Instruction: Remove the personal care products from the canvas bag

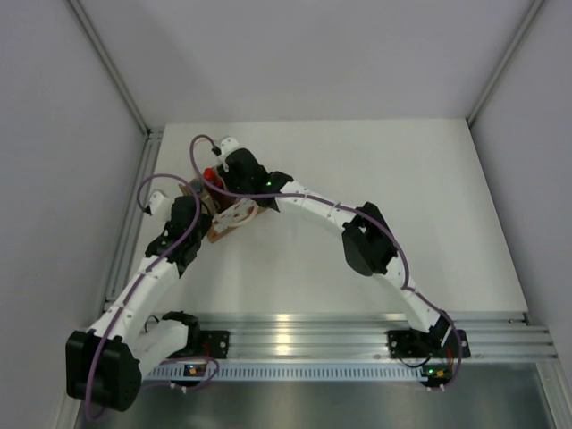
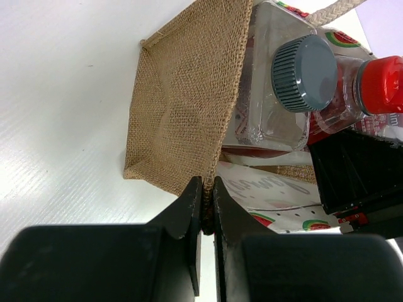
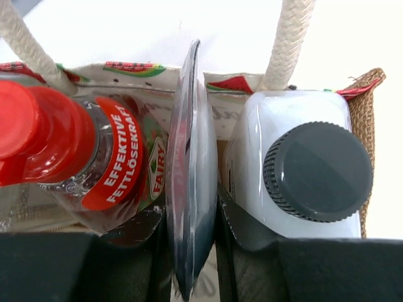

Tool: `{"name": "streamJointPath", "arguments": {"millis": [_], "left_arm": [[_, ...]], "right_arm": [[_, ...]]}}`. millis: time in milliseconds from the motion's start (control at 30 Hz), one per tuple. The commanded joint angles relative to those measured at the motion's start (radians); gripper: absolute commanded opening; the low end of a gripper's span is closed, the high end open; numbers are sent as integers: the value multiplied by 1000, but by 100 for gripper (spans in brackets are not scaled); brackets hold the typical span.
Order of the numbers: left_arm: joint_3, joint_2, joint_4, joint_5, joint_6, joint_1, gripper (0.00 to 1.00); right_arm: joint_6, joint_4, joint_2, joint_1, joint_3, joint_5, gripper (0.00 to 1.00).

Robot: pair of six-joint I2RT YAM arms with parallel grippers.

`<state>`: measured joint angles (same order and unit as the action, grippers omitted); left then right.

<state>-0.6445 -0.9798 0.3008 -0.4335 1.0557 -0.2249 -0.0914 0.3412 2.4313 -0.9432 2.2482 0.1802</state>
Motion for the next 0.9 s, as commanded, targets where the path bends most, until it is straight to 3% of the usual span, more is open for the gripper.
{"name": "streamJointPath", "arguments": {"millis": [0,233,567,867], "left_arm": [[-15,30,15,-5,-25,7,0],[-20,32,17,1,-40,7,0],[-18,36,17,6,-51,7,0],[-21,33,21,1,-51,7,0]], "right_arm": [[-33,-178,-46,4,-100,8,0],[-64,-410,-178,3,-286,-16,0],[-42,-586,-282,6,-424,-10,0],[-14,-605,-339,4,-440,1,0]]}}
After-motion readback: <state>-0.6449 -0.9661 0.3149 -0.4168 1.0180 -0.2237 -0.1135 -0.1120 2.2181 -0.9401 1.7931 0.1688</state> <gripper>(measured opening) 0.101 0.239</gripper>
